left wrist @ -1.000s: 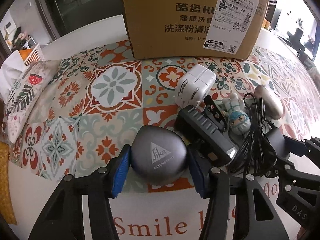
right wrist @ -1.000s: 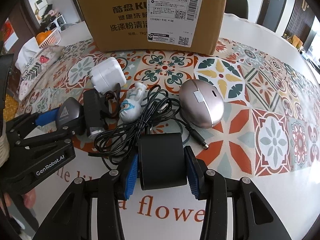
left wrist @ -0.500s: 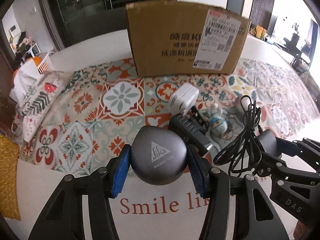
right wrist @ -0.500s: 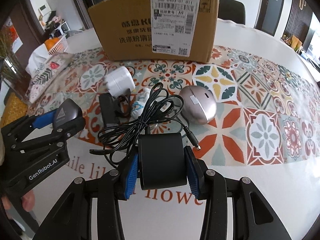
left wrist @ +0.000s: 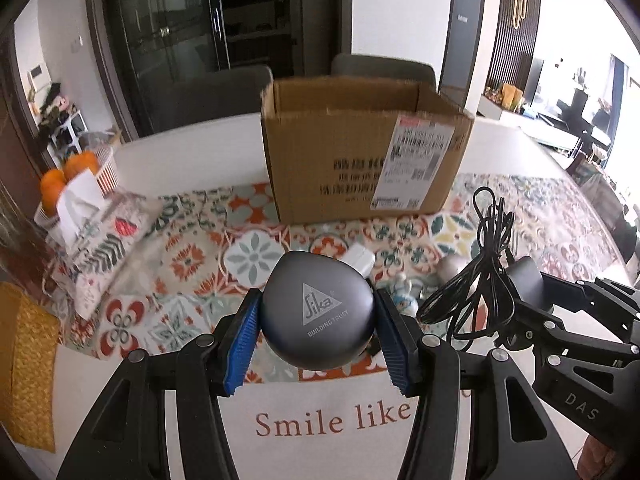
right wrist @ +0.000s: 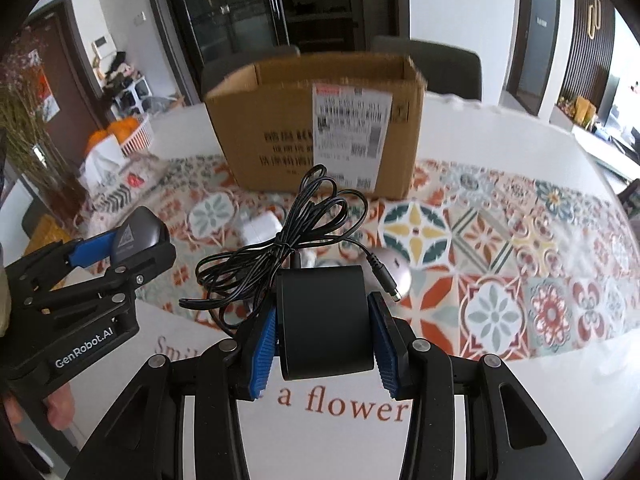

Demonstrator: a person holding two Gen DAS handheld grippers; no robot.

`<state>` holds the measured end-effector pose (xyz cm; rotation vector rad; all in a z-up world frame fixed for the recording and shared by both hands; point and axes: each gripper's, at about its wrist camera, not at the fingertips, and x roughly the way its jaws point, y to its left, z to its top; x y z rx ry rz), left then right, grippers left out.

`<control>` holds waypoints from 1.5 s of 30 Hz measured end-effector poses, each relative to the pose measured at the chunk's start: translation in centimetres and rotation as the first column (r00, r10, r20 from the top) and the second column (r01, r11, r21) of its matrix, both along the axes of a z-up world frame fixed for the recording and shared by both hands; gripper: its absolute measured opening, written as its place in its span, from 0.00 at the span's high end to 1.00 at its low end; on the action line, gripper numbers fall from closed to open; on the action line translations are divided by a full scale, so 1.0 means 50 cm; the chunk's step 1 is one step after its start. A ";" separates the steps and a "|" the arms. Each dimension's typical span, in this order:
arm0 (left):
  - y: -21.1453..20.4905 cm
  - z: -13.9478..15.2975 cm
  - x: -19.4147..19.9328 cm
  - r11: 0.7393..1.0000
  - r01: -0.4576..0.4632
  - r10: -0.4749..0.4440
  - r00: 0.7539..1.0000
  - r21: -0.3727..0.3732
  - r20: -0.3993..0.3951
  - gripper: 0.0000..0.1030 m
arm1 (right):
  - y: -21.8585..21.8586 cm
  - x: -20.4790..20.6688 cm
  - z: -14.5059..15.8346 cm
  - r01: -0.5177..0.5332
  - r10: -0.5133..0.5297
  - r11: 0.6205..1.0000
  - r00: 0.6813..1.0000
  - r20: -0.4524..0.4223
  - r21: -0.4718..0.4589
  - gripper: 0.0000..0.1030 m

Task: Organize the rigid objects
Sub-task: 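Carry the adapter and grey case over the box and open both grippers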

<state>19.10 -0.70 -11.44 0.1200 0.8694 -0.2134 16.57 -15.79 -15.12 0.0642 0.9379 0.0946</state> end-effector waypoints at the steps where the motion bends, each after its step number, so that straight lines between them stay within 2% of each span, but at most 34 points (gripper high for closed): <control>1: 0.000 0.006 0.001 1.000 0.000 0.000 1.000 0.000 0.007 0.47 | 0.000 0.001 0.008 -0.001 0.001 1.000 1.000 0.012 0.000 0.58; 9: -0.003 0.074 0.008 1.000 0.015 -0.014 0.997 -0.011 0.078 0.47 | -0.001 0.006 0.077 0.004 -0.004 1.000 0.995 0.101 0.006 0.58; 19: -0.018 0.125 0.037 0.999 0.045 -0.041 0.990 -0.025 0.134 0.47 | -0.011 0.024 0.139 0.014 -0.012 1.000 0.981 0.192 -0.011 0.58; 36: -0.044 0.174 0.175 0.997 0.081 -0.076 0.977 -0.018 0.200 0.47 | -0.027 0.152 0.196 0.027 -0.021 0.999 0.963 0.268 -0.019 0.58; 45: -0.053 0.177 0.268 0.995 0.091 -0.084 0.980 -0.032 0.181 0.47 | -0.034 0.233 0.216 0.024 -0.013 0.999 0.958 0.286 -0.034 0.58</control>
